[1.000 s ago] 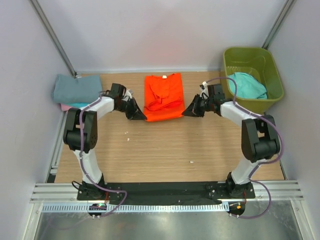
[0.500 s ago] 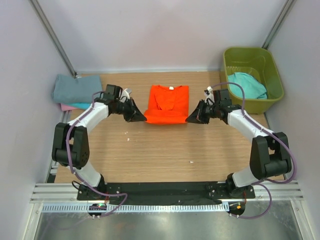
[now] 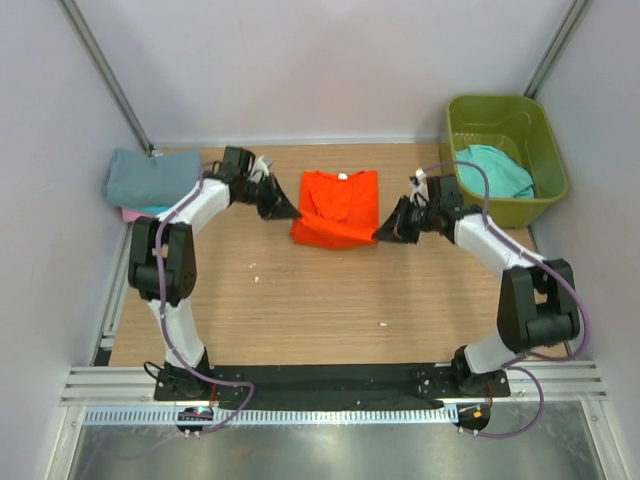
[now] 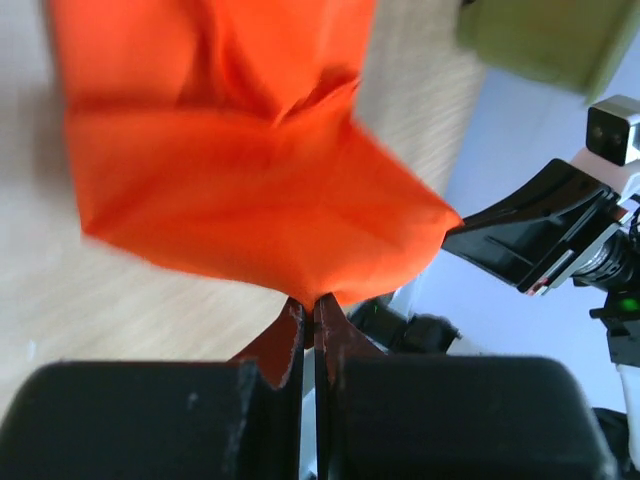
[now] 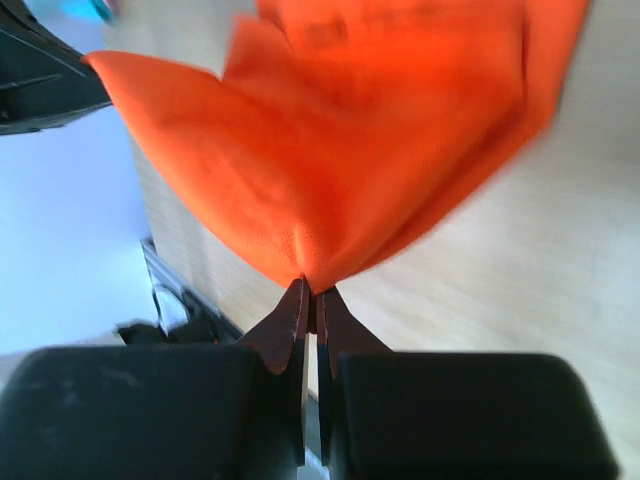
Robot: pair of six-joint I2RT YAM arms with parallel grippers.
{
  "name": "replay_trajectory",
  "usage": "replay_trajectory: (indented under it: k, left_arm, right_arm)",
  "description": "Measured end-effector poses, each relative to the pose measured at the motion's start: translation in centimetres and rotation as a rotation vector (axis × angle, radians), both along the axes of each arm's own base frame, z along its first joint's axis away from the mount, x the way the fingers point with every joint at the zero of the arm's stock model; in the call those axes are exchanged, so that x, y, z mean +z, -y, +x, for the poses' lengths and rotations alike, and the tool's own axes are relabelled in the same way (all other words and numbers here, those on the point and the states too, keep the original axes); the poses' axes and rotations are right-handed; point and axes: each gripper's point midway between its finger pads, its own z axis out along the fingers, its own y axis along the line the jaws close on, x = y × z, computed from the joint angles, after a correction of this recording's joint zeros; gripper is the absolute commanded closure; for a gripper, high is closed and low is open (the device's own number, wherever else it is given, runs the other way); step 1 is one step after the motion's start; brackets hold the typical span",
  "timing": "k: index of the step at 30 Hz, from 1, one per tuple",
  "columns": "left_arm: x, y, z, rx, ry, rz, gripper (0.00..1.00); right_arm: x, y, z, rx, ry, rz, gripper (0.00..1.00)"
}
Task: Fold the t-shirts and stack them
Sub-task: Fold the tshirt
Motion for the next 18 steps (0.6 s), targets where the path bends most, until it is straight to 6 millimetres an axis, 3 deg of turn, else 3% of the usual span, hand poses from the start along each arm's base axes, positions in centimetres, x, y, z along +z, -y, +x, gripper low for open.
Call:
replay_trajectory:
  k: [3, 4, 5, 6, 7, 10, 13, 18]
  left_arm:
    - [2.4, 1.3, 6.3, -0.004, 0.134, -0.017, 1.00]
    - [3.5, 1.7, 8.7, -0.001, 0.189, -0.020, 0.89]
    - [4.5, 2.0, 11.2, 0.003, 0.264, -0.018, 0.70]
    - [5.1, 2.2, 13.2, 0.006, 0.327, -0.008, 0.53]
    - [5.8, 2.3, 15.2, 0.010, 0.400, 0.004, 0.33]
    - [6.5, 1.9, 19.7, 0.049, 0.545, 0.070, 0.21]
    - [5.5, 1.0, 21.1, 0.065, 0.589, 0.136, 0.19]
    - [3.3, -0.4, 21.3, 0.069, 0.568, 0.204, 0.19]
  right_arm:
    - [2.4, -0.3, 6.1, -0.019, 0.089, 0.011, 0.98]
    - [3.3, -0.3, 8.8, -0.024, 0.123, 0.011, 0.94]
    - [4.4, -0.3, 12.0, -0.030, 0.184, 0.010, 0.82]
    - [5.3, -0.2, 15.1, -0.035, 0.245, 0.005, 0.52]
    - [6.0, -0.1, 18.0, -0.043, 0.296, 0.001, 0.43]
    - [6.8, 0.3, 24.2, -0.056, 0.427, -0.026, 0.31]
    - [5.1, 1.0, 25.7, -0.071, 0.420, -0.045, 0.30]
    - [1.4, 0.9, 23.6, -0.059, 0.319, -0.050, 0.31]
